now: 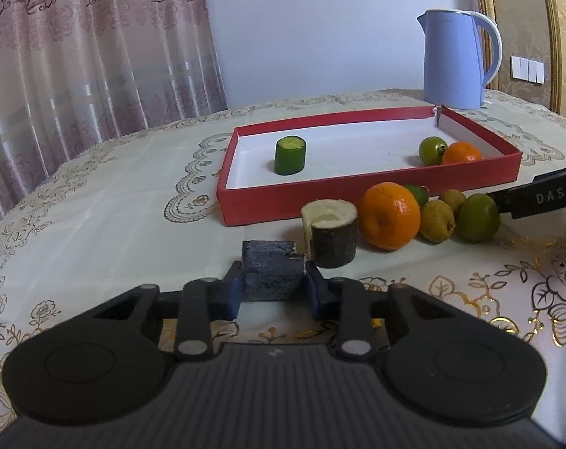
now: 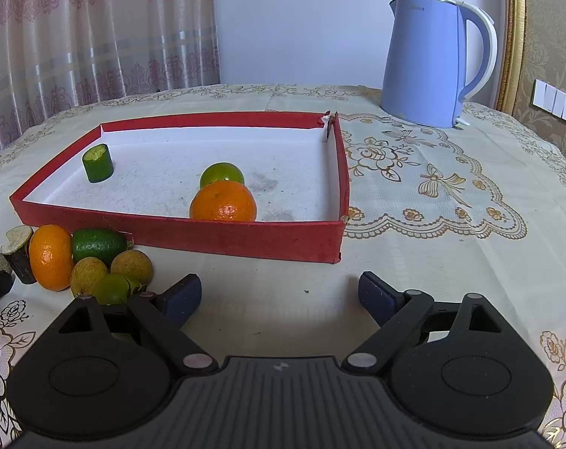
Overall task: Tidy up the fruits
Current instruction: 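Carry the dark eggplant chunk into the red tray and open the left gripper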
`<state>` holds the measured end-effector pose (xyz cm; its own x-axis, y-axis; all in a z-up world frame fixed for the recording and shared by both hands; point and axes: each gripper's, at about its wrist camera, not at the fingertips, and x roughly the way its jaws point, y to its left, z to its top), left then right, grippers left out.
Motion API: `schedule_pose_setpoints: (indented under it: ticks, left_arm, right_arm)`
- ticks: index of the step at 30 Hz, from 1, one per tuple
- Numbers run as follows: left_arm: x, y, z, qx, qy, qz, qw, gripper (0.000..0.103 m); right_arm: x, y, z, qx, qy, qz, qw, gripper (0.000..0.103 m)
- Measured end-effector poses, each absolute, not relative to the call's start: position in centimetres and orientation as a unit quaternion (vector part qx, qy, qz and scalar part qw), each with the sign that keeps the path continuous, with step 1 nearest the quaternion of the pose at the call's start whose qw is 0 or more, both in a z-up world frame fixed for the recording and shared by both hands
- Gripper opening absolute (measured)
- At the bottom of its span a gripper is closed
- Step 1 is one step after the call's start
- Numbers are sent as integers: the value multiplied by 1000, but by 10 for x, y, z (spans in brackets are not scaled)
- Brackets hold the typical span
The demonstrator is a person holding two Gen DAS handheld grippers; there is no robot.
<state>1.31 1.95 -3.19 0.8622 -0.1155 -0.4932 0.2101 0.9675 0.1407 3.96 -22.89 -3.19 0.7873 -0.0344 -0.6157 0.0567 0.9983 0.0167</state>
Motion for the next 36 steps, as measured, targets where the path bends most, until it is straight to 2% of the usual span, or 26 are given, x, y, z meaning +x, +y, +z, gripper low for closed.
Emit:
schedule_pose_setpoints:
  ticks: [15, 22, 36]
  left_arm:
    - [11, 33, 13, 72, 205, -102, 971, 30]
    - [54, 24, 24, 56, 210, -101, 971, 30]
    - [136, 13, 4, 54, 251, -82, 963, 30]
  right_arm:
    - [40, -229, -32, 17, 326, -24, 945, 93]
    - [40, -229, -32, 17, 326, -24, 945, 93]
    - [40, -229, -31, 17, 326, -24, 945, 94]
